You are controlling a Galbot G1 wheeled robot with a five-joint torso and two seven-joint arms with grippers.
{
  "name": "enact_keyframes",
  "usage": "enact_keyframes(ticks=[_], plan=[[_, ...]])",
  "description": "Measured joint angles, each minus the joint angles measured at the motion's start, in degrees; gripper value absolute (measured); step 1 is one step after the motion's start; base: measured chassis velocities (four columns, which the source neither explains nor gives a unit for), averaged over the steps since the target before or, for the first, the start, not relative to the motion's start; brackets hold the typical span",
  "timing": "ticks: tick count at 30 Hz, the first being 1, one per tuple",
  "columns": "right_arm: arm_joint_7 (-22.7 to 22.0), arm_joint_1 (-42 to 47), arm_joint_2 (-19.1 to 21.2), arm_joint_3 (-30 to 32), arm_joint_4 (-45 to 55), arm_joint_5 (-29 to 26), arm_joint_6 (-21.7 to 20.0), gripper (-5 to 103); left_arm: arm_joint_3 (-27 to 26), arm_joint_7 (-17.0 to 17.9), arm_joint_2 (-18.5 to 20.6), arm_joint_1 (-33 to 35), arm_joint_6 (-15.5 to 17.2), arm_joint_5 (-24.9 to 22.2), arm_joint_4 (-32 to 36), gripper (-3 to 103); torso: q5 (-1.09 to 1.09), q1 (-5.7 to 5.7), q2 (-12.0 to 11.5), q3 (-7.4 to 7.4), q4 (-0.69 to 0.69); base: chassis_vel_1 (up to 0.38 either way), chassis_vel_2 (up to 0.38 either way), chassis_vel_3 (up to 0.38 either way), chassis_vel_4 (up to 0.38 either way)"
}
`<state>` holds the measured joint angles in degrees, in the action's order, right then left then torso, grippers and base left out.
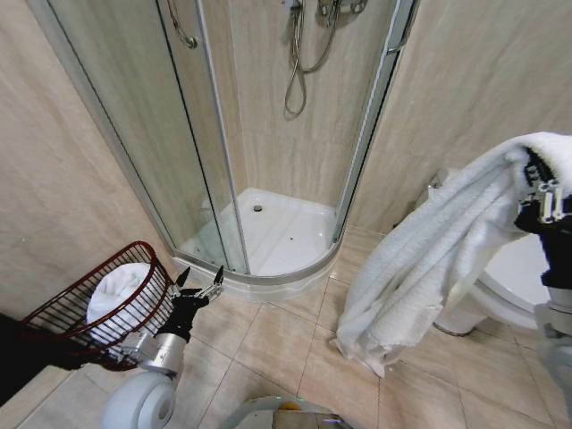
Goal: Discard the used towel into the hamper.
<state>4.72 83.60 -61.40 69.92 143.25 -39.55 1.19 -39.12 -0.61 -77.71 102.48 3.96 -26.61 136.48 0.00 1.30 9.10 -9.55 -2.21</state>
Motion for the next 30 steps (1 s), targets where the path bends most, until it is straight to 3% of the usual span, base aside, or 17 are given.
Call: enact_keyframes(ticks=[30], plan=[[-0.9, -0.4, 0.1, -0.8, 0.0, 0.3, 0.4, 7, 0.0, 0.0, 0.0, 0.0, 0.0, 0.0, 0.0, 100, -0.01, 1.82, 7.1, -5.26, 0.00, 0.000, 0.000, 0.000, 0.000]])
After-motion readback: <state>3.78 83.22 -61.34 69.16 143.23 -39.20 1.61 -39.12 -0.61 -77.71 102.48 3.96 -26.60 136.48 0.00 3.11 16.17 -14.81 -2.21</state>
